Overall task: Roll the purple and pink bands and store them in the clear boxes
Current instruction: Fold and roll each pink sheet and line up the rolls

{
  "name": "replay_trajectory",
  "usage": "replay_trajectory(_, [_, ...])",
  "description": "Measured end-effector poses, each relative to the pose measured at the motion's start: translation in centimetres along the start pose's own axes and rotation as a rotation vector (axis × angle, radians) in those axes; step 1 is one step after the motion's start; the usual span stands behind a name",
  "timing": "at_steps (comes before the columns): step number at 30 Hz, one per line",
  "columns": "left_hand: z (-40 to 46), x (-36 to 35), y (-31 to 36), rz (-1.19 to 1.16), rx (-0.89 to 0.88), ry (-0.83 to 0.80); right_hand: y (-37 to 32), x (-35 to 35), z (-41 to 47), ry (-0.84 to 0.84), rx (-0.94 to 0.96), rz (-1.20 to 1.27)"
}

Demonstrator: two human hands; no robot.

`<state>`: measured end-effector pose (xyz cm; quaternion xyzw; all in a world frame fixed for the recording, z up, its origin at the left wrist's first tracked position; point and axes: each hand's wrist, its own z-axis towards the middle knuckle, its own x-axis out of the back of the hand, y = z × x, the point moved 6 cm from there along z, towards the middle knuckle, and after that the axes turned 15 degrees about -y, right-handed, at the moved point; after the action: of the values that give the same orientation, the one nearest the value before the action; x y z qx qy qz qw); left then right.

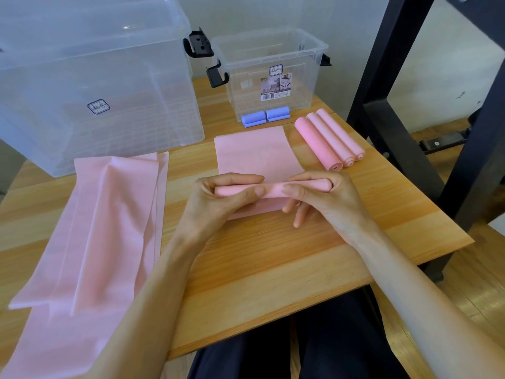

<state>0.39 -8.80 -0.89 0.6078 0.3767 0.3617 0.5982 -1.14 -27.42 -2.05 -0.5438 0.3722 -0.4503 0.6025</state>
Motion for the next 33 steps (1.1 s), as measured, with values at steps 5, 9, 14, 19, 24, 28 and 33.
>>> replay_trajectory(5, [0.12,0.07,-0.22,0.015,0.014,0.025,0.14,-0.07,0.12,-0.008,-0.006,0.002])
replay_trajectory(9, [0.11,0.05,-0.63,-0.049,0.081,0.025,0.23,-0.19,0.21,-0.028,0.005,-0.023])
replay_trajectory(14, [0.14,0.21,-0.32,-0.003,0.032,0.02,0.25,-0.06,0.11,-0.01,-0.008,-0.032])
replay_trajectory(19, [0.16,0.26,-0.36,0.026,0.025,0.032,0.15,-0.17,0.17,-0.016,-0.006,-0.017])
replay_trajectory(24, [0.09,0.24,-0.6,-0.054,0.063,0.037,0.12,-0.21,0.19,-0.021,0.034,-0.027])
replay_trajectory(28, [-0.02,0.07,-0.01,-0.008,0.002,0.006,0.08,0.01,0.1,0.006,0.013,-0.033])
replay_trajectory(33, [0.05,0.19,-0.1,0.012,0.011,0.03,0.11,-0.16,0.2,-0.01,0.006,-0.033])
